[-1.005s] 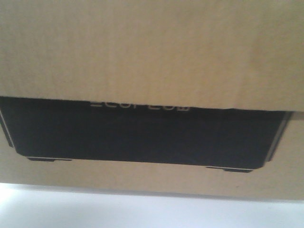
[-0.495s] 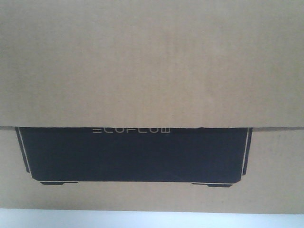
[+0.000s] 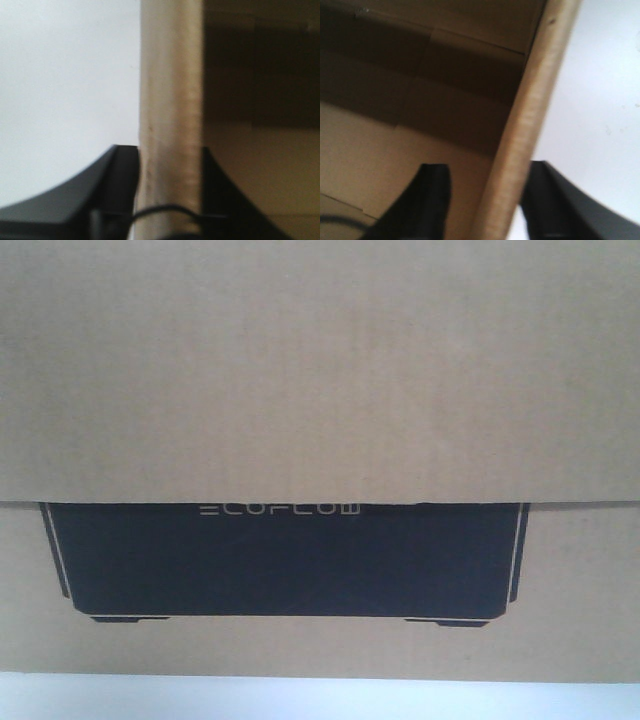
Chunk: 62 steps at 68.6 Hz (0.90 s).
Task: Grab box from left shelf to table start
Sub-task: 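Lower the box onto the white table with both grippers, then open both grippers and release the box walls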
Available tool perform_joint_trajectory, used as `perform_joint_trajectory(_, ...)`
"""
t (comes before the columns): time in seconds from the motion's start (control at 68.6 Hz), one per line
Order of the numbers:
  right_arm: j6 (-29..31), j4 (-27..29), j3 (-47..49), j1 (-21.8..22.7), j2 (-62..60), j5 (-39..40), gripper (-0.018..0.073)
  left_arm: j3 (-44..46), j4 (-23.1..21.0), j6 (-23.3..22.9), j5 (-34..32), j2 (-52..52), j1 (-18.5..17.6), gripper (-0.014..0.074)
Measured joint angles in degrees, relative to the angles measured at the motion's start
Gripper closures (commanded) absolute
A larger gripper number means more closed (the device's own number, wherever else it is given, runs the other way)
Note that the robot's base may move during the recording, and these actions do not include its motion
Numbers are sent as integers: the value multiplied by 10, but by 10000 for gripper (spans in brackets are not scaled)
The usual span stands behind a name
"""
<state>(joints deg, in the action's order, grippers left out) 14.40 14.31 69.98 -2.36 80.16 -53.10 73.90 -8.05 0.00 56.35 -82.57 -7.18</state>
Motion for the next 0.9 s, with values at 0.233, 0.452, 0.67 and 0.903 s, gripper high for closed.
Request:
perform_joint_trajectory(0.233, 4, 3, 0, -1, 0, -7, -57, 0, 5, 0, -22, -3, 2, 66)
perform_joint_trajectory(0.452, 1, 3, 0, -1, -1, -10, -57, 0, 5, 0, -25, -2, 2, 66)
perform_joint_trajectory(0.67, -13, -9, 16, -1, -24, -22, -55, 1, -12, 0, -27, 35, 1, 81)
perform_joint_trajectory(0.903, -41, -50, 48, 14, -81, -43, -36, 2, -14, 0, -30, 126, 1, 157)
